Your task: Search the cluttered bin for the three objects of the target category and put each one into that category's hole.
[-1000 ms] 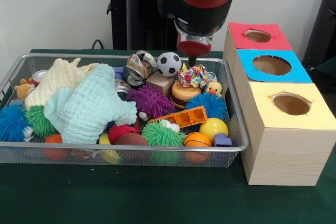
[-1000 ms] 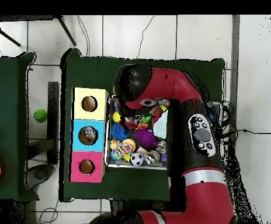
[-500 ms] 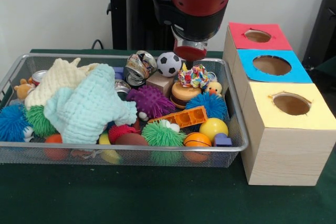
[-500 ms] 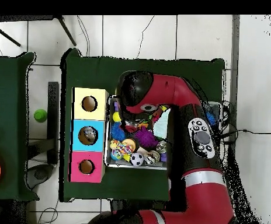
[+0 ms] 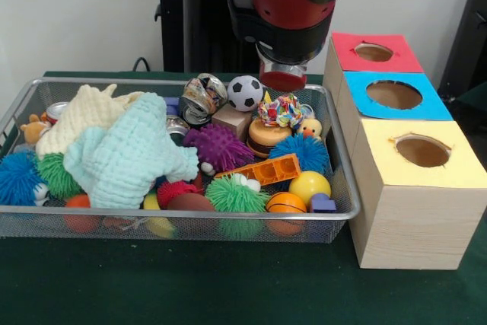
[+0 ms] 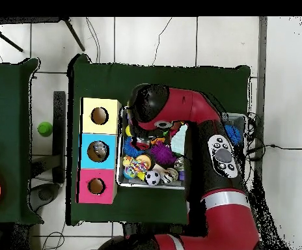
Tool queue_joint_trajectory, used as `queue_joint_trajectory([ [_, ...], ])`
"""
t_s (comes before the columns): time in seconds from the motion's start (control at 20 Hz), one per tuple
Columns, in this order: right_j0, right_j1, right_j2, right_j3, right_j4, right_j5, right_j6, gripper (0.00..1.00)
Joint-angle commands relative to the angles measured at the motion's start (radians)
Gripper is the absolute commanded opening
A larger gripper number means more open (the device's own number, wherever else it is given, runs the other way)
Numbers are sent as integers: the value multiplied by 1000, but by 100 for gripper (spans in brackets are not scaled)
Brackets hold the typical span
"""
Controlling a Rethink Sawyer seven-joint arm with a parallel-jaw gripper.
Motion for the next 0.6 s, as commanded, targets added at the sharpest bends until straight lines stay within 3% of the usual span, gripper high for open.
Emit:
queue_joint_trajectory([
  [0.05, 4, 11, 1, 129, 45, -113, 290, 0],
  [0.5, -6, -4, -5, 159, 37, -169, 252, 0],
  [0.55, -4, -4, -6, 159, 36, -168, 250, 100],
  [0.6, -3, -3, -7, 158, 36, -167, 251, 100],
])
